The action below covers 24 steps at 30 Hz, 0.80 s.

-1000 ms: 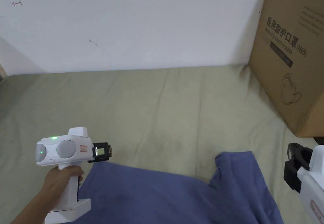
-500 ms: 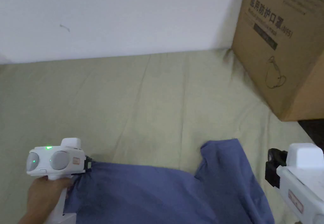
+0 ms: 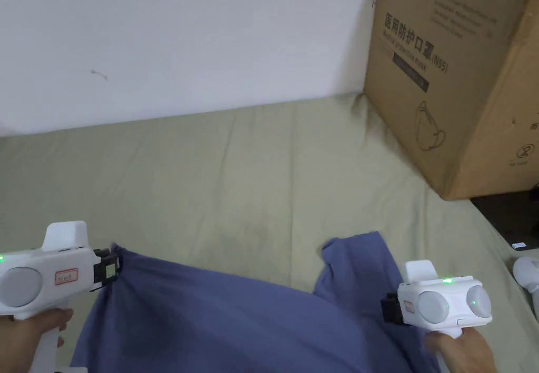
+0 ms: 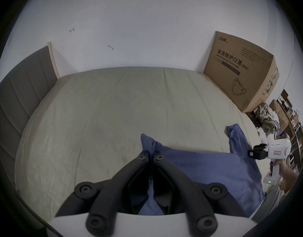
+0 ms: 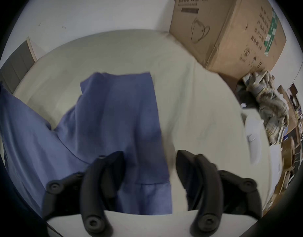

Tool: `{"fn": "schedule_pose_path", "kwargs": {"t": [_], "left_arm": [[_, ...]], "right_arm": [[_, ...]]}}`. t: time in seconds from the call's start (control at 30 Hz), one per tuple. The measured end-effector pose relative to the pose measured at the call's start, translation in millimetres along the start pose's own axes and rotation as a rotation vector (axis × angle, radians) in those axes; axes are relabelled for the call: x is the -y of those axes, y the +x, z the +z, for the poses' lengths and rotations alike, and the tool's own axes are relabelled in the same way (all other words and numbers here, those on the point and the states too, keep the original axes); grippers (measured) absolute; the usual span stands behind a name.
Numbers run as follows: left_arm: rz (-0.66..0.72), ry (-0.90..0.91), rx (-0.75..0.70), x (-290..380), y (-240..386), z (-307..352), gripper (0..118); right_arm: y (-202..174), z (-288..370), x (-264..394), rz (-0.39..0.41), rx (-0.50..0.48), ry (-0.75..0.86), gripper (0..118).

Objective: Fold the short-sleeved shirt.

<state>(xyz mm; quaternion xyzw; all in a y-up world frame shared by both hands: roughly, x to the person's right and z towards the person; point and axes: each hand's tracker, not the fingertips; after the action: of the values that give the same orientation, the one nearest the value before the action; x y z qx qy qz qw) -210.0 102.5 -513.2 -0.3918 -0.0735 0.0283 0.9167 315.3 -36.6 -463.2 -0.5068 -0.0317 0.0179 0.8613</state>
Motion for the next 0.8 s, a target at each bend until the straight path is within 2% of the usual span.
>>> {"fn": "schedule_pose_path", "kwargs": {"t": [0.07, 0.1, 0.13, 0.17, 0.23, 0.3, 0.43, 0.5, 0.57, 0.67, 0.8], "left_arm": [[0.010, 0.003, -0.004, 1.5, -2.1, 6.2, 0], [0.019, 0.006, -0.005, 4.1, -1.4, 12.9, 0], [0.027, 0.008, -0.005, 6.8, -1.6, 16.7, 0], [0.035, 0.007, -0.004, 10.1, -1.3, 19.8, 0], [0.041, 0.010, -0.016, 15.6, 3.0, 27.7, 0], [0.054, 0.017, -0.017, 21.6, 3.2, 37.7, 0], [0.081, 0.046, -0.024, 30.1, -7.0, 58.6, 0], [0.096, 0.069, -0.031, 27.7, -14.6, 70.2, 0], [0.110, 0.105, -0.040, 20.3, -20.3, 87.7, 0], [0.091, 0.169, -0.074, -2.1, -20.0, 127.1, 0], [0.116, 0.302, -0.088, -45.7, -19.1, 183.6, 0]], "right_arm": [[5.8, -8.0, 6.2, -0.076, -0.060, -0.008, 36], [2.6, -2.3, 6.5, -0.061, -0.035, 0.019, 26], [-1.1, 1.5, 4.4, -0.032, -0.020, 0.021, 7], [-10.0, 11.9, 6.5, 0.015, -0.023, 0.029, 5], [-14.3, 23.8, 5.5, 0.054, -0.037, 0.043, 6], [-13.1, 42.1, 6.1, 0.083, 0.005, 0.142, 5], [-11.2, 112.9, -3.0, 0.133, 0.005, 0.288, 5], [-7.4, 146.6, -12.5, 0.142, 0.021, 0.370, 5], [-5.3, 190.4, -22.3, 0.113, 0.007, 0.462, 5], [-3.5, 245.2, -45.8, 0.088, -0.051, 0.574, 5], [-7.9, 312.4, -88.7, 0.139, -0.048, 0.741, 5]]}}
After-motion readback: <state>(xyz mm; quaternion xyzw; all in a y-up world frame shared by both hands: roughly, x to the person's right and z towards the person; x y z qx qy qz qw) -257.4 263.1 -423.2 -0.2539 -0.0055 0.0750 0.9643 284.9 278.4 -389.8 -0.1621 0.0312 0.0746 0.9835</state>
